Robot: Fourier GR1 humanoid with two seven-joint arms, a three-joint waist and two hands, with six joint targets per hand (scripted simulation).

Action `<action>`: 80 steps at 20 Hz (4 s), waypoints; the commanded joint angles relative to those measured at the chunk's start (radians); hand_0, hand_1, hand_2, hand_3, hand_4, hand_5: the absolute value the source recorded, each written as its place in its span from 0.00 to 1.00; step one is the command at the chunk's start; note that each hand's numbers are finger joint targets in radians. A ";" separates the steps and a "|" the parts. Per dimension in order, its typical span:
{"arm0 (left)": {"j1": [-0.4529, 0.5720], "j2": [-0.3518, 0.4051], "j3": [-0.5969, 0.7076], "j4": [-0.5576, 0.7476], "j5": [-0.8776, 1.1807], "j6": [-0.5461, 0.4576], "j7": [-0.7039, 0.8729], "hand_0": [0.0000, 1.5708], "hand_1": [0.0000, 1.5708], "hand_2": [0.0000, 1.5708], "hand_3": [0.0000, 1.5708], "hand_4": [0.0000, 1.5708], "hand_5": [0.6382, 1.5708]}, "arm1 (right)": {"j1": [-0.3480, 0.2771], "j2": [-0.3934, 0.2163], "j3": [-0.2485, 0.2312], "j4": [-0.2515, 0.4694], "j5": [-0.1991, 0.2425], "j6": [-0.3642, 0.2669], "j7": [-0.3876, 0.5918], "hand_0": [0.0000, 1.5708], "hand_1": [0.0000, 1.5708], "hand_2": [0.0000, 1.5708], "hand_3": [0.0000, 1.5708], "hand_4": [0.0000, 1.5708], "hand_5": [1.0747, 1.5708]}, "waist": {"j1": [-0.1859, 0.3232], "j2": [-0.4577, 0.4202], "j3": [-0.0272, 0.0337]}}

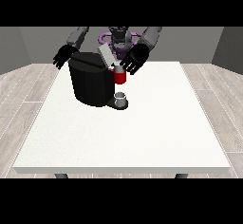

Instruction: Insert the coffee pod into the coffee machine and close the lid

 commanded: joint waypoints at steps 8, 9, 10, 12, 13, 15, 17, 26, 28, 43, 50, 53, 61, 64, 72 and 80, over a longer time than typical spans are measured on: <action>0.018 -0.023 -0.026 -0.006 -0.039 0.029 -0.005 0.72 0.72 0.74 0.64 0.29 1.00 | 0.040 0.033 0.014 0.028 0.013 -0.017 -0.048 0.00 0.00 0.00 0.00 0.23 1.00 | 0.017 0.003 -0.0005; 0.008 -0.047 -0.033 -0.006 -0.038 0.008 0.034 0.71 0.71 0.74 0.63 0.28 1.00 | 0.024 -0.003 -0.015 0.044 -0.012 0.010 0.000 0.00 0.00 0.00 0.00 0.25 1.00 | 0.016 -0.027 -0.0004; -0.002 0.003 -0.019 -0.001 -0.042 0.022 -0.013 0.70 0.70 0.73 0.62 0.26 1.00 | 0.006 0.007 -0.004 0.016 0.012 -0.019 -0.024 0.00 0.00 0.00 0.00 0.24 1.00 | 0.007 0.020 -0.0006; 0.020 0.047 -0.006 0.017 -0.026 -0.036 -0.046 0.67 0.67 0.71 0.60 0.25 1.00 | 0.029 -0.004 -0.003 -0.018 -0.011 0.010 0.009 0.00 0.00 0.00 0.00 0.26 1.00 | 0.011 -0.020 -0.0008; 0.049 -0.025 -0.023 -0.003 -0.038 0.022 -0.014 0.68 0.68 0.71 0.60 0.24 1.00 | 0.055 -0.033 -0.036 0.023 -0.037 0.048 -0.030 0.00 0.00 0.00 0.00 0.26 1.00 | 0.008 -0.026 -0.0005; 0.031 -0.007 -0.017 0.015 -0.047 0.039 -0.032 0.67 0.67 0.72 0.61 0.23 1.00 | 0.011 0.026 0.027 -0.026 0.021 -0.030 0.020 0.00 0.00 0.00 0.00 0.28 1.00 | 0.006 0.003 -0.0010; 0.024 -0.007 -0.017 0.009 -0.037 -0.003 -0.032 0.68 0.68 0.72 0.62 0.23 1.00 | 0.026 0.017 0.015 0.001 0.015 -0.014 -0.018 0.00 0.00 0.00 0.00 0.28 1.00 | 0.022 -0.011 -0.0007; 0.031 0.008 -0.077 0.010 -0.100 -0.038 -0.067 0.00 0.00 0.00 0.00 0.00 1.00 | 0.004 0.022 -0.007 0.000 -0.003 -0.029 0.005 0.00 0.00 0.00 0.00 0.26 1.00 | 0.019 0.000 -0.0005; 0.031 -0.021 -0.094 -0.009 -0.113 -0.036 -0.045 0.00 0.00 0.00 0.00 0.00 1.00 | 0.021 0.024 0.001 0.029 0.016 -0.029 -0.043 0.00 0.00 0.00 0.00 0.27 1.00 | 0.031 -0.019 -0.0003; 0.101 -0.063 -0.082 -0.046 -0.120 -0.039 -0.003 0.00 0.00 0.00 0.00 0.00 1.00 | 0.108 0.025 -0.007 0.084 0.006 -0.014 -0.061 0.00 0.00 0.00 0.00 0.25 1.00 | 0.076 -0.146 -0.0007; 0.184 -0.128 0.100 -0.061 0.098 -0.064 -0.042 0.00 0.00 0.00 0.00 0.00 1.00 | 0.146 0.012 -0.074 0.108 -0.034 -0.033 -0.067 0.00 0.00 0.00 0.00 0.28 1.00 | 0.178 -0.251 -0.0015; 0.281 -0.244 0.179 -0.065 0.223 -0.062 -0.090 0.00 0.00 0.00 0.00 0.17 1.00 | 0.212 0.018 -0.079 0.124 -0.042 -0.023 -0.084 0.00 0.00 0.00 0.00 0.25 1.00 | 0.228 -0.326 -0.0022; 0.485 -0.325 0.215 -0.092 0.319 -0.095 -0.090 0.00 0.00 0.00 0.00 0.12 1.00 | 0.315 -0.043 -0.039 0.080 0.007 0.024 -0.074 0.00 0.00 0.00 0.00 0.23 1.00 | 0.304 -0.510 -0.0011; 0.573 -0.333 0.238 -0.087 0.349 -0.100 -0.124 0.00 0.00 0.00 0.00 0.14 1.00 | 0.260 -0.071 -0.021 0.000 -0.026 0.076 0.030 0.00 0.00 0.00 0.00 0.24 1.00 | 0.313 -0.544 -0.0016; 0.606 -0.403 0.227 -0.183 0.441 -0.158 -0.076 0.00 0.00 0.00 0.00 0.00 1.00 | 0.139 -0.139 -0.048 -0.038 -0.072 0.149 0.097 0.00 0.00 0.00 0.00 0.00 1.00 | 0.402 -0.537 -0.0005; 0.699 -0.384 0.218 -0.308 0.510 -0.178 -0.105 0.00 0.00 0.00 0.00 0.06 1.00 | 0.050 -0.125 0.043 -0.084 0.003 0.166 0.135 0.00 0.00 0.00 0.00 0.15 1.00 | 0.404 -0.438 -0.0009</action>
